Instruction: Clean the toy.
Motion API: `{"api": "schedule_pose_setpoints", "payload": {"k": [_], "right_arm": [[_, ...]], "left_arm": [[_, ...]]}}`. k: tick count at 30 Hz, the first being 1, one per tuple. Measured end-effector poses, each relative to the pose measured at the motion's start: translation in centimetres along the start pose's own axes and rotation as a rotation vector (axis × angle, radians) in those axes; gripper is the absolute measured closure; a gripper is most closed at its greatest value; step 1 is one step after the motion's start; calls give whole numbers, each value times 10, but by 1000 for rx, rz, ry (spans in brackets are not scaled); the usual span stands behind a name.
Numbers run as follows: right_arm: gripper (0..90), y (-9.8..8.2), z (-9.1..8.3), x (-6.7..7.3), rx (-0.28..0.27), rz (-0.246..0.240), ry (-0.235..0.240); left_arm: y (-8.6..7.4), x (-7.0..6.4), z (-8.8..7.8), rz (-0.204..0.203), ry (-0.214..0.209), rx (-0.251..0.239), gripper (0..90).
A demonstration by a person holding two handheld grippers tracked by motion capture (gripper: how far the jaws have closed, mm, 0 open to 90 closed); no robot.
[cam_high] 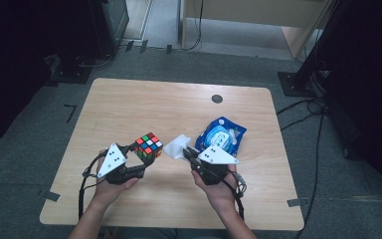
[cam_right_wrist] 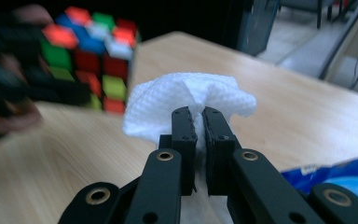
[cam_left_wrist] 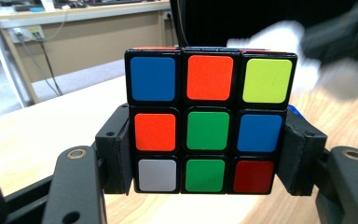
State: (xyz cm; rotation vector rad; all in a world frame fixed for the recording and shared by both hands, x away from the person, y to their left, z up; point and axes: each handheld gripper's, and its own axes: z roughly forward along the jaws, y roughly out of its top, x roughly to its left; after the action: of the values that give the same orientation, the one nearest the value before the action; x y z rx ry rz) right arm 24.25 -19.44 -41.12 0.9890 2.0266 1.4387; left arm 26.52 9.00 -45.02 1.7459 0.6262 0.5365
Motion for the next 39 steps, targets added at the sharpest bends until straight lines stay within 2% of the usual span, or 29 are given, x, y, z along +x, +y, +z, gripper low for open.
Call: {"api": "schedule_pose_setpoints", "payload": {"k": [2,4,7,9,13,16,20,25,27,30,33,35,37,39], "right_arm": [[858,9,-10,5,-50,-1,34],[858,17,-16,14,-87,-23,73],[857,22,-17,28,-107,-56,139],[856,22,-14,35,-105,-79,155],[855,14,-4,37,-64,-67,174],[855,11,-2,34,-66,-50,164],[854,8,0,21,-62,-25,106],[854,1,1,0,-17,28,13],[854,0,-1,-3,-25,46,2],[853,6,-9,2,-71,35,39],[852,14,-15,18,-114,-5,127],[851,16,-14,31,-107,-46,171],[851,14,-8,38,-77,-73,179],[851,9,-4,36,-75,-49,180]], "left_arm": [[-1,-5,4,5,-17,7,339],[-1,-13,7,22,-33,15,340],[2,-25,11,60,-61,21,340],[3,-34,13,91,-78,22,340],[6,-47,16,147,-91,29,340],[6,-48,17,151,-91,30,340],[7,-46,15,146,-90,24,340],[8,-42,12,128,-90,9,341],[8,-40,12,123,-82,4,341],[7,-39,13,124,-77,17,341],[5,-41,15,127,-83,29,341],[5,-42,16,129,-89,27,341],[6,-44,15,134,-88,25,341],[6,-44,16,148,-71,37,341]]}}
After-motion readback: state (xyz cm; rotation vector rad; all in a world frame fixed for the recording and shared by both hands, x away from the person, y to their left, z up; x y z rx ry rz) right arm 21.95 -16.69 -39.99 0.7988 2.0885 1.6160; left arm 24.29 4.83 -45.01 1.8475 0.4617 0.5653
